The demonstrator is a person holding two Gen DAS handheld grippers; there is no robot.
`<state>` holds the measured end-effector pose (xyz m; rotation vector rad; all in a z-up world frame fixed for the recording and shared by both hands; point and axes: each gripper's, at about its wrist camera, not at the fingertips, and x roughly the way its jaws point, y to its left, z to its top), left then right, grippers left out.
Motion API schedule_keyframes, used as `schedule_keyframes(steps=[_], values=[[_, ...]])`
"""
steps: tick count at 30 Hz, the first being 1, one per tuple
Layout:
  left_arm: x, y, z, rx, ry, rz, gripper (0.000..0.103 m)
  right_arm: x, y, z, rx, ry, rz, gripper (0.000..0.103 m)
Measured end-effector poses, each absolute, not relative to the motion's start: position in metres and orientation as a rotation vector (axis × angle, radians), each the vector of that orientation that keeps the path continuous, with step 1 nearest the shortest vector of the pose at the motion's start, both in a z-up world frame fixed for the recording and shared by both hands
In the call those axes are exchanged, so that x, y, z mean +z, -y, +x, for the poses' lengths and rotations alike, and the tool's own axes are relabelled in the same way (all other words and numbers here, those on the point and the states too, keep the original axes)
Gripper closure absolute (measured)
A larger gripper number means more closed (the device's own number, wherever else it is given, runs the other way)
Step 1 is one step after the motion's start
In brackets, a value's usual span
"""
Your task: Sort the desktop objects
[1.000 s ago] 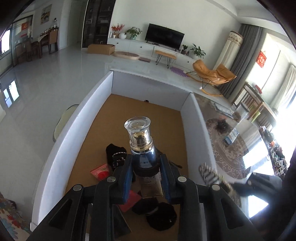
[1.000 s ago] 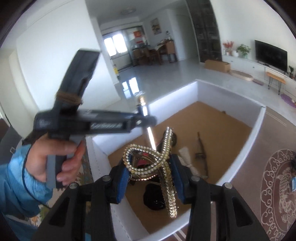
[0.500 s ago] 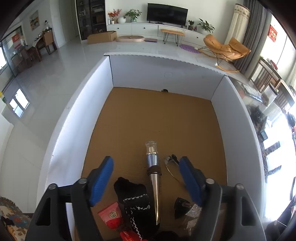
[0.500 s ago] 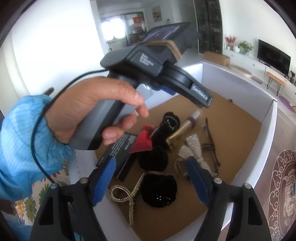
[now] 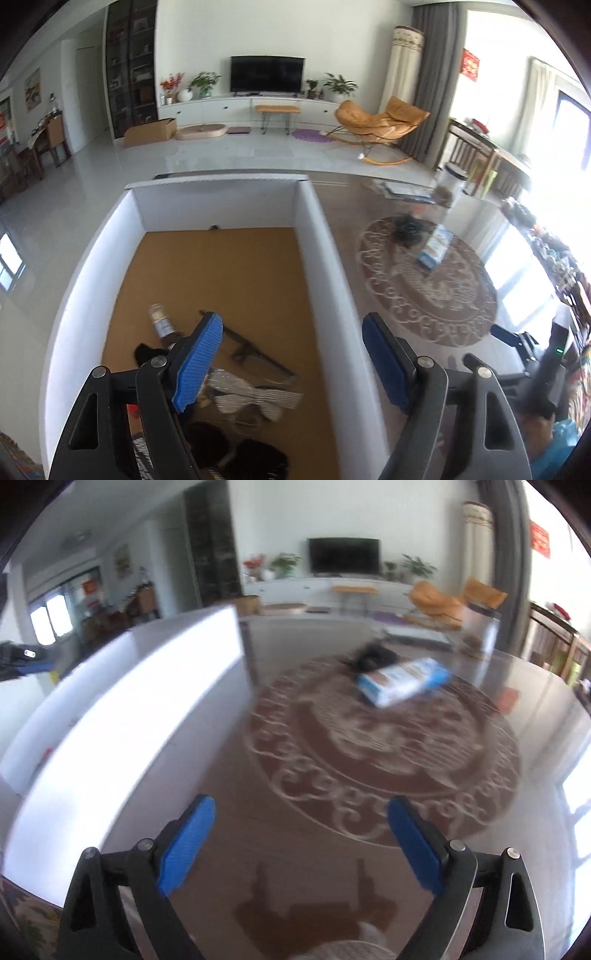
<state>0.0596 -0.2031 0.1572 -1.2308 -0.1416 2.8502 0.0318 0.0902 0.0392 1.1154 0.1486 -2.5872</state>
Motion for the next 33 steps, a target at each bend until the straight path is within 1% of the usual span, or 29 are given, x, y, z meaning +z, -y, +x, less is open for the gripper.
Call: schedule_keyframes(steps=[2,4,6,8,11,14,17,19,26,33], values=[[0.165,0.163,0.066,2.776,0.112,-1.172,0.018,0.029,-0.119,0.027,-2.641,-0.183,1.211,0.008],[0.169,0.122,0.075,2.699,0.102,-1.125,0.004,0.025,-0.146,0.026,-2.675,-0.171,1.258,0.008],[0.163,0.085,0.083,2.609,0.104,-1.12,0.0,0.024,-0.162,0.027,-2.716,-0.145,1.269,0.008],[0.147,0.052,0.086,2.54,0.112,-1.15,0.0,0.023,-0.167,0.028,-2.743,-0.126,1.283,0.008],[0.107,0.019,0.078,2.528,0.096,-1.241,0.0,0.021,-0.169,0.028,-2.74,-0.117,1.299,0.008],[0.066,0.012,0.064,2.586,0.07,-1.365,0.0,0.018,-0.163,0.026,-2.724,-0.155,1.297,0.008],[0.041,0.021,0.053,2.609,0.121,-1.443,0.0,0.015,-0.164,0.025,-2.715,-0.156,1.3,0.008],[0.034,0.03,0.045,2.637,0.153,-1.464,0.0,0.014,-0.168,0.023,-2.709,-0.11,1.31,0.008],[0.023,0.033,0.013,2.781,0.174,-1.438,0.0,0.014,-0.178,0.022,-2.715,-0.005,1.316,0.008],[0.007,0.032,-0.016,2.81,0.128,-1.49,0.0,0.014,-0.185,0.025,-2.743,0.065,1.304,0.008]])
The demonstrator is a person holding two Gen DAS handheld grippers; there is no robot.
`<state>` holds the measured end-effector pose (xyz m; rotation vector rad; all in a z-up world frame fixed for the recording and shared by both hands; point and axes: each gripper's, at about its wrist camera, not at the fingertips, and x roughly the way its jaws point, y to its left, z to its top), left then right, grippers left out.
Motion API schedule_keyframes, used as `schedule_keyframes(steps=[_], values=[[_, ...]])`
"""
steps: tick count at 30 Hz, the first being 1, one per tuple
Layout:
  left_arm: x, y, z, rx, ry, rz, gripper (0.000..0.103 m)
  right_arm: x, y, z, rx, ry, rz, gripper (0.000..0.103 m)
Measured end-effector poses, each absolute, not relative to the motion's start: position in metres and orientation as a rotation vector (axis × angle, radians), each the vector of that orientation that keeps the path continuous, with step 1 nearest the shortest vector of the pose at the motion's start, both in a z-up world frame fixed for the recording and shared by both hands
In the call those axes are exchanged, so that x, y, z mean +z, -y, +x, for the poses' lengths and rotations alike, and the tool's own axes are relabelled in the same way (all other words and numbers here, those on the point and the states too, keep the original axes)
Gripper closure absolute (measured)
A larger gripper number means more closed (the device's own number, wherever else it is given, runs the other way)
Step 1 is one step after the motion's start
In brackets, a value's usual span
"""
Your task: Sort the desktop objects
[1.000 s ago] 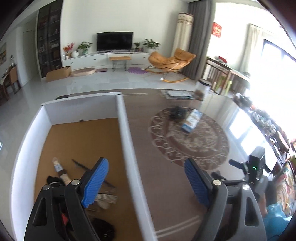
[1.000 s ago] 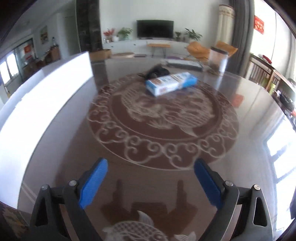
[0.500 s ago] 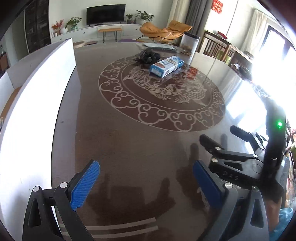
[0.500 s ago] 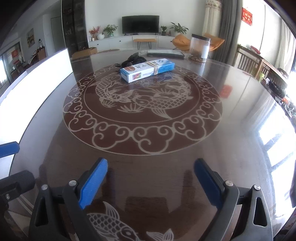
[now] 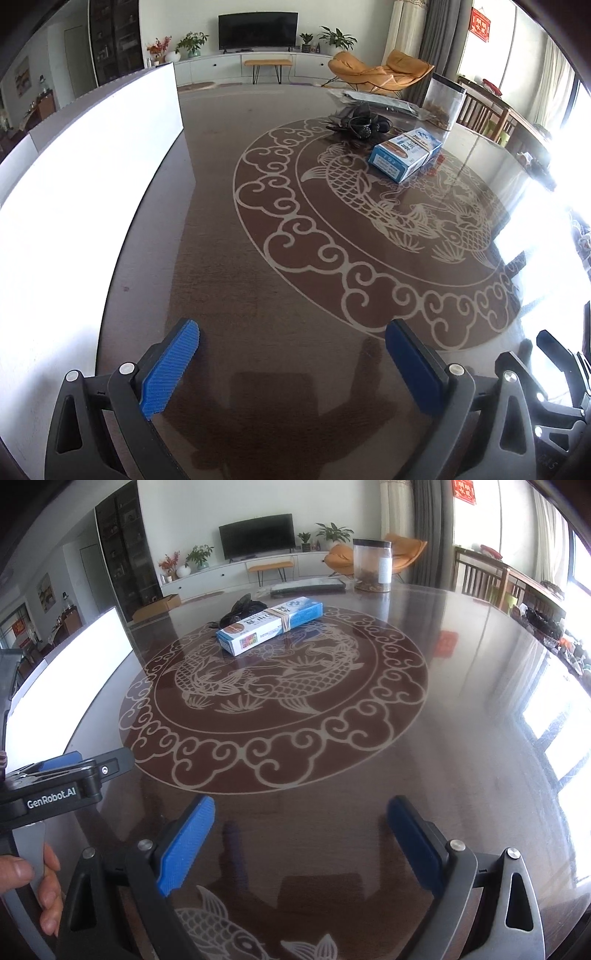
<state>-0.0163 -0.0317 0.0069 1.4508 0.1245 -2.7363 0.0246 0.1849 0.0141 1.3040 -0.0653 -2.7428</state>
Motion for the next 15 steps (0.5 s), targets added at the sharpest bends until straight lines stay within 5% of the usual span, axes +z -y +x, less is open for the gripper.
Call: schedule_keyframes(steps=[15], values=[[0.002,0.024,-0.032,-2.728,-0.034,1.432,0.0,0.014,-0.19,0.027,-2.71,0.163,1.273,0.008]])
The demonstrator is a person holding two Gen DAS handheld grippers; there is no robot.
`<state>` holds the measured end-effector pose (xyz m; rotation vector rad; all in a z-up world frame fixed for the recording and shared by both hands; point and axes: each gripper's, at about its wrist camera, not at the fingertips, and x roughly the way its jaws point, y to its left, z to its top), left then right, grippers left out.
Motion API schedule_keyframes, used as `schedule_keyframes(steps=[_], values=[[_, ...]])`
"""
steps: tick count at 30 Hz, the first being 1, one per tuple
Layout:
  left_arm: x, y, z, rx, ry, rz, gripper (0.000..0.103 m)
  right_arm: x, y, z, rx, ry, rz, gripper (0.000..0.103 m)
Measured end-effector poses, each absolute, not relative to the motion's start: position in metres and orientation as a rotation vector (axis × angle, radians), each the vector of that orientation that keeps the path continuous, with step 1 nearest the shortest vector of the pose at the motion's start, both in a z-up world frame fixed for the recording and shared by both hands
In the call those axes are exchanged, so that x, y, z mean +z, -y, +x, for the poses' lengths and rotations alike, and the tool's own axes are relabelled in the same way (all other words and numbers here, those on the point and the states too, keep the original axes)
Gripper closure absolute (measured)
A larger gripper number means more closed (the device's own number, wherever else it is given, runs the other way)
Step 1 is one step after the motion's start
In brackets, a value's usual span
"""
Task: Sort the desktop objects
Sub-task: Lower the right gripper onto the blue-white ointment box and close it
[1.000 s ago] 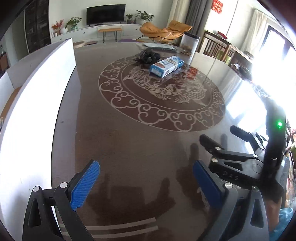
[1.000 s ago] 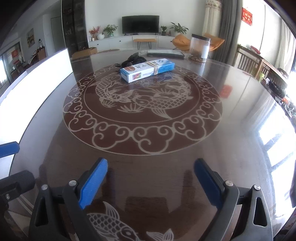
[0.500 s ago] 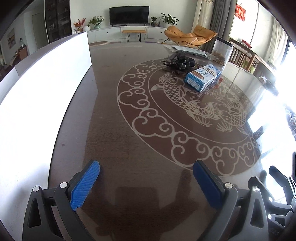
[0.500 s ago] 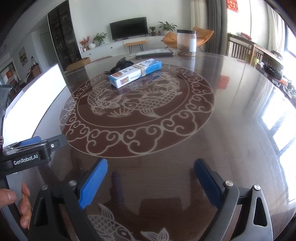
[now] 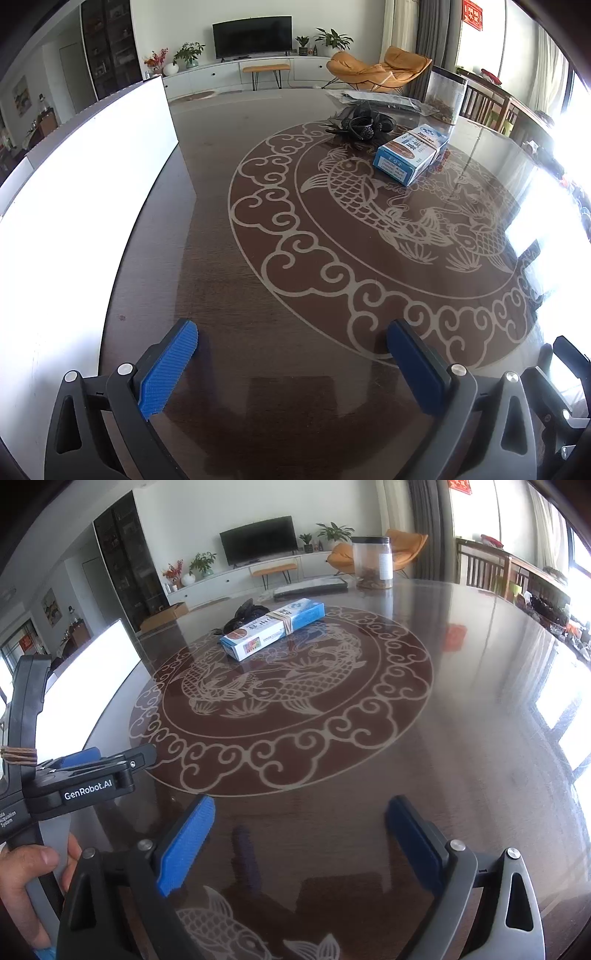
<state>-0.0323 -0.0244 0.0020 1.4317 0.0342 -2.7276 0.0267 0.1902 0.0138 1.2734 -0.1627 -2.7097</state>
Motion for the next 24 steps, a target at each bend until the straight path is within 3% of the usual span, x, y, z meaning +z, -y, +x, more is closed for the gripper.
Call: schedule_keyframes(steps=[8,20,24], values=[[0.002,0.024,-0.033,-2.728,-0.036,1.43,0.0,0.015,-0.192,0.001,-2.601,0.189,1.297,0.001],[0.002,0.024,-0.032,-2.728,-0.036,1.429,0.0,0.032,-0.155,-0.209,-2.521,0.472,1.509,0.001],[0.002,0.024,-0.033,-2.728,-0.036,1.428,0.0,0.018,-0.124,-0.234,-2.592,0.293,1.586,0.0]])
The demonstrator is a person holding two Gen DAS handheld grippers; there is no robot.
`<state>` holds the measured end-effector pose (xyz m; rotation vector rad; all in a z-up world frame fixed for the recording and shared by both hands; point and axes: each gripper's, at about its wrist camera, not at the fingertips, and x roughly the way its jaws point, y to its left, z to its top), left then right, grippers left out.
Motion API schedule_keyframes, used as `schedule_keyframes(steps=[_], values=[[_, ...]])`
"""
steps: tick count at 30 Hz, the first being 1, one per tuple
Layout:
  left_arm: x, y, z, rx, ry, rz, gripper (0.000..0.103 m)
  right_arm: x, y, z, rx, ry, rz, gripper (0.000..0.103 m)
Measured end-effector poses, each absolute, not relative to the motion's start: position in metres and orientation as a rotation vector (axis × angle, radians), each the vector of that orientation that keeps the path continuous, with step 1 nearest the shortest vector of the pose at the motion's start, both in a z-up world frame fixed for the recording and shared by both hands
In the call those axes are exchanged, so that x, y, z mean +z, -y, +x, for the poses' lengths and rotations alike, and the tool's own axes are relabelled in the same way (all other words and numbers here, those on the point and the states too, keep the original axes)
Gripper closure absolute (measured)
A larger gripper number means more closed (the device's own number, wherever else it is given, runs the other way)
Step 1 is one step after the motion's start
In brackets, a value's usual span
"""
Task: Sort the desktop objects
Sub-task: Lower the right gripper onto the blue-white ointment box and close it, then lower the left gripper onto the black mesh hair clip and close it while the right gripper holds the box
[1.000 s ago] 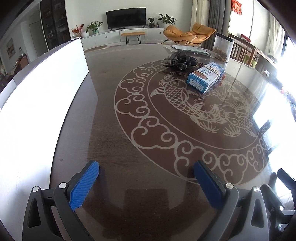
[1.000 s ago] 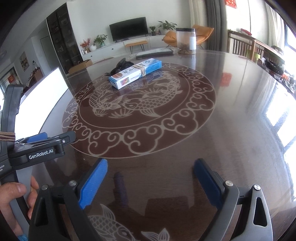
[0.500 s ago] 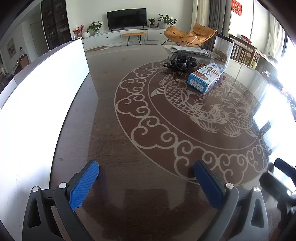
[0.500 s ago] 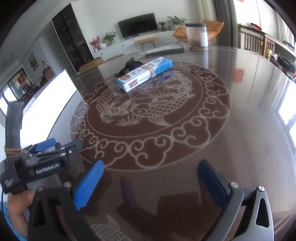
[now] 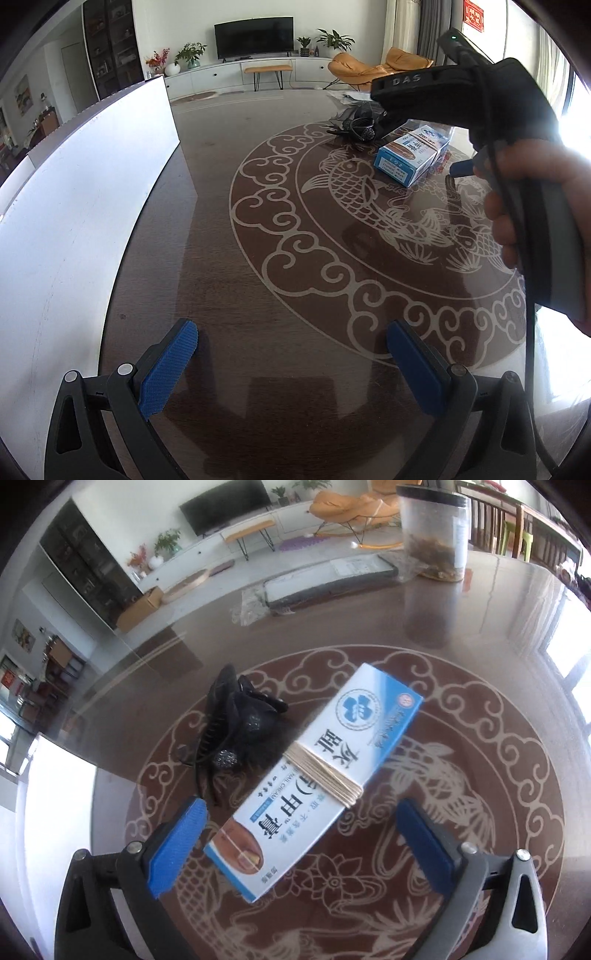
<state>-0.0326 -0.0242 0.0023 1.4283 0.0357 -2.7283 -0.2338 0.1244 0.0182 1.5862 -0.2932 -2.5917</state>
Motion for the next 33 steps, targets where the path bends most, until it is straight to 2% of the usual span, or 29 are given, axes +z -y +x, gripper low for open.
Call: schedule_keyframes(steps=[3,4,5,6,7,8,14,24,29,33], values=[[0.003,0.024,-0.033,-2.728,-0.037,1.429,0.0,0.012,-0.115,-0.233,-2.646,0.128,1.552,0.001],[0.003,0.024,-0.033,-2.728,-0.037,1.428,0.0,0.012,-0.117,-0.229,-2.671,0.098,1.514,0.009],[0.003,0.025,-0.033,-2.728,-0.037,1.427,0.0,0.012,-0.119,-0.224,-2.703,0.055,1.477,0.029],[0.003,0.025,-0.033,-2.728,-0.037,1.428,0.0,0.013,-0.122,-0.22,-2.732,0.007,1.449,0.041],[0.003,0.025,-0.033,-2.728,-0.037,1.428,0.0,0.013,-0.128,-0.217,-2.744,-0.012,1.435,0.058],[0.003,0.024,-0.033,-2.728,-0.036,1.427,0.0,0.014,-0.137,-0.213,-2.744,-0.015,1.423,0.062],[0.003,0.024,-0.032,-2.728,-0.037,1.427,0.0,0.013,-0.203,-0.166,-2.768,-0.021,1.364,0.062],[0.003,0.024,-0.034,-2.726,-0.034,1.429,0.0,0.014,-0.266,-0.022,-2.801,-0.056,1.345,0.058],[0.002,0.024,-0.034,-2.724,-0.033,1.431,0.0,0.015,-0.267,-0.002,-2.809,-0.042,1.362,0.039],[0.002,0.024,-0.034,-2.724,-0.034,1.43,0.0,0.015,-0.271,-0.001,-2.809,-0.005,1.376,0.03]])
